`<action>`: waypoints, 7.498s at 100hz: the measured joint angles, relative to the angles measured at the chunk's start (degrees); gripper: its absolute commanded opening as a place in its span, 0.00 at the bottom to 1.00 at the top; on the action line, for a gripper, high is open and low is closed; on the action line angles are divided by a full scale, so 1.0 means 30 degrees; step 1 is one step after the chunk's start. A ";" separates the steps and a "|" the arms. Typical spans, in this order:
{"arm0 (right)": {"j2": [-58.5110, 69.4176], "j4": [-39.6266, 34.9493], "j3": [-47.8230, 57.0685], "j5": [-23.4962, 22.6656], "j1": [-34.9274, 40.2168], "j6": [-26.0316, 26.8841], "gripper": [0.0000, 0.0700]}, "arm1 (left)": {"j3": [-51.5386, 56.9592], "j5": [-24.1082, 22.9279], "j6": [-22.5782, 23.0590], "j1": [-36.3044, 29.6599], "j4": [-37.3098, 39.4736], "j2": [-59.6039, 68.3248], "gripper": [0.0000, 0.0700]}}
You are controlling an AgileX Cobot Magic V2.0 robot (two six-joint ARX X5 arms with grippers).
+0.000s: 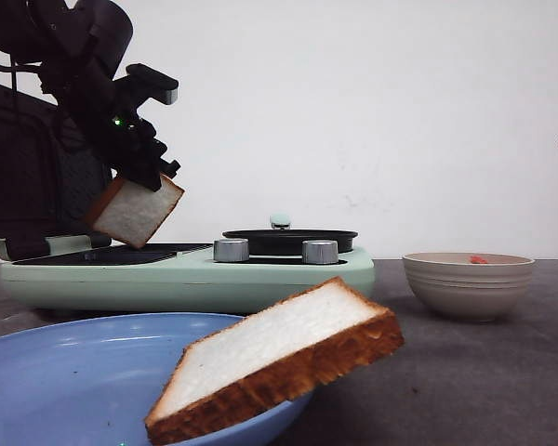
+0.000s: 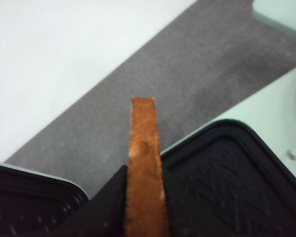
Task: Make breakfast with bread and shrimp
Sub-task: 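Lower the bread into the farther press well and open the left gripper, then raise the left gripper away from the press, then lower the right gripper onto the remaining bread slice and grasp it, then lift the bread with the right gripper and carry it over the press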
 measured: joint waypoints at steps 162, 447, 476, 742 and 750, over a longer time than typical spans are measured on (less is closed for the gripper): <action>0.0000 -0.0153 0.0000 -0.0058 0.0000 0.0000 0.00 | 0.0073 0.1836 -0.5158 -0.0758 -0.2390 -0.5792 0.35; 0.8808 0.9296 -0.2863 -0.0976 1.1519 0.7490 0.48 | -1.0921 0.6921 -1.1220 0.2324 -1.3668 -2.7044 0.41; 1.0054 1.0105 -0.2863 -0.0991 1.1613 0.7665 0.46 | -1.0921 0.6921 -1.1169 0.2324 -1.3697 -2.7044 0.41; 2.3139 1.4593 1.3464 -0.0117 1.1927 1.0448 0.01 | -1.0921 0.6921 -1.0950 0.2324 -1.3690 -2.7066 0.41; 2.4079 1.4236 1.4644 -0.0117 1.1934 1.0448 0.01 | -1.0921 0.6921 -1.0950 0.2324 -1.3690 -2.7066 0.41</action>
